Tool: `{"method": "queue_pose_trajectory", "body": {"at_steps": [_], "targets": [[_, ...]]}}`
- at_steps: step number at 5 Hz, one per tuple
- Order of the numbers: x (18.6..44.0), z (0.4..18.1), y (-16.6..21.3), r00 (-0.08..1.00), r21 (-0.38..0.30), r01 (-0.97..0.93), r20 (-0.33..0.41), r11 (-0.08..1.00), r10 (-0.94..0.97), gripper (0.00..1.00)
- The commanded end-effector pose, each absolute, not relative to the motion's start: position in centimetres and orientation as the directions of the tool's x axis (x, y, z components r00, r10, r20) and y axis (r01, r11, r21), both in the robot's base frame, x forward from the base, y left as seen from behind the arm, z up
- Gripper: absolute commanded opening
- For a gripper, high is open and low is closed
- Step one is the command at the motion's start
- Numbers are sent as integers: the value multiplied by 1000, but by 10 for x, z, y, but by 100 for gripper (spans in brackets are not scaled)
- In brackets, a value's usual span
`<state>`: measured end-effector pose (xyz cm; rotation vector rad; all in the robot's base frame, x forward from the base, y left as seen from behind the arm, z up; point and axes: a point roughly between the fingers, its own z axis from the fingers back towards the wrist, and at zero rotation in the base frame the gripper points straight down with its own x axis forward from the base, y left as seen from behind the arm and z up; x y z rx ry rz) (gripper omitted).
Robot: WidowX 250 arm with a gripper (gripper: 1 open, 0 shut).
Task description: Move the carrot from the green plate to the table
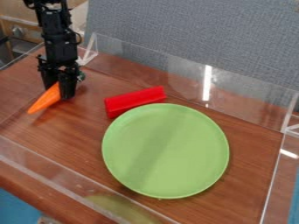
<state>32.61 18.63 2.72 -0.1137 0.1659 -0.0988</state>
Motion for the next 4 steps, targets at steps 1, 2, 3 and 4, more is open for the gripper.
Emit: {"method": "queue_pose_trajectory", "body": {"at_steps": [1,2,3,4], "targets": [[342,53,186,991,-98,57,-118,994,-69,0],[343,58,187,993,-103,-6,-116,995,-6,0],[343,62,188,992,-108,-68,-114,992,56,0],[338,67,186,991,-114,-75,-116,991,62,0]]}}
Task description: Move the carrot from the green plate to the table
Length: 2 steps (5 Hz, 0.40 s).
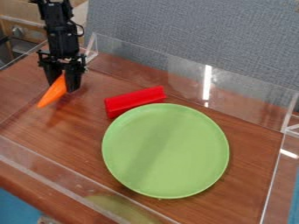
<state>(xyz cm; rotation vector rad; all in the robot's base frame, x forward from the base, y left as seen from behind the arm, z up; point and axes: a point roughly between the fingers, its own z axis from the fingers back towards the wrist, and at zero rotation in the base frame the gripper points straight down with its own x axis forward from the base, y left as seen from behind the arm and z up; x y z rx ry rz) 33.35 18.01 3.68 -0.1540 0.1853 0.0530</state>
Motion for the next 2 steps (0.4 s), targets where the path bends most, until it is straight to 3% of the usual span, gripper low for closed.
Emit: {"method": "queue_pose_trajectory", "body": {"at_steps": [1,2], "targets": [[332,71,185,991,-119,-83,-119,989,69,0],[326,76,184,990,-122,-92,-119,988,78,0]]}}
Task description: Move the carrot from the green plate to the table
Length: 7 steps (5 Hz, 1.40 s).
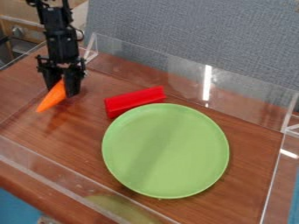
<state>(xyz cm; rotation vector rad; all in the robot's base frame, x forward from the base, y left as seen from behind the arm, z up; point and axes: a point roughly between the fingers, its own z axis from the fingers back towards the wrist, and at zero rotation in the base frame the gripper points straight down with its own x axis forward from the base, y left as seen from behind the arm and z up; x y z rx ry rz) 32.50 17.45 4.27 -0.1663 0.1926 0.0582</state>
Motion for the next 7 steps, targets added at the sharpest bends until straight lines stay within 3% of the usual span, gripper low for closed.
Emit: {"method": "queue_pose_trajectory", "body": {"at_steps": [1,2,3,6,7], "targets": [[329,76,179,992,-123,-52,-118,991,37,0],[328,79,186,991,-148,-76,-122,986,58,0],[326,81,193,989,-170,-100,-128,980,79,100],[318,149,198,976,-186,-217,-70,958,208,100],[315,161,181,984,-177,-171,-80,969,160,100]]}}
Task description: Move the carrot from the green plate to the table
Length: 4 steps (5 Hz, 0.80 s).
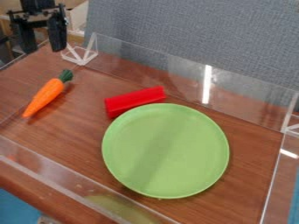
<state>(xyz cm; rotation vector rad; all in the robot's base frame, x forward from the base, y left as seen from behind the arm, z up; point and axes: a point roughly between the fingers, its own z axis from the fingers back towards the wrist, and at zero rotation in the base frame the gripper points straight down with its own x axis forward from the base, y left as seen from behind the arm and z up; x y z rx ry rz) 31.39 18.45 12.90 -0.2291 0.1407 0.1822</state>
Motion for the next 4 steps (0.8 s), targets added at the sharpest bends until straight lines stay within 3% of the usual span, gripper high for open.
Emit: {"method": "queue_pose_trajectory", "body": {"at_steps": [1,4], "targets": [[314,159,170,986,-167,-147,-103,975,131,100],[307,122,196,986,-165,-88,-156,982,62,100]]}}
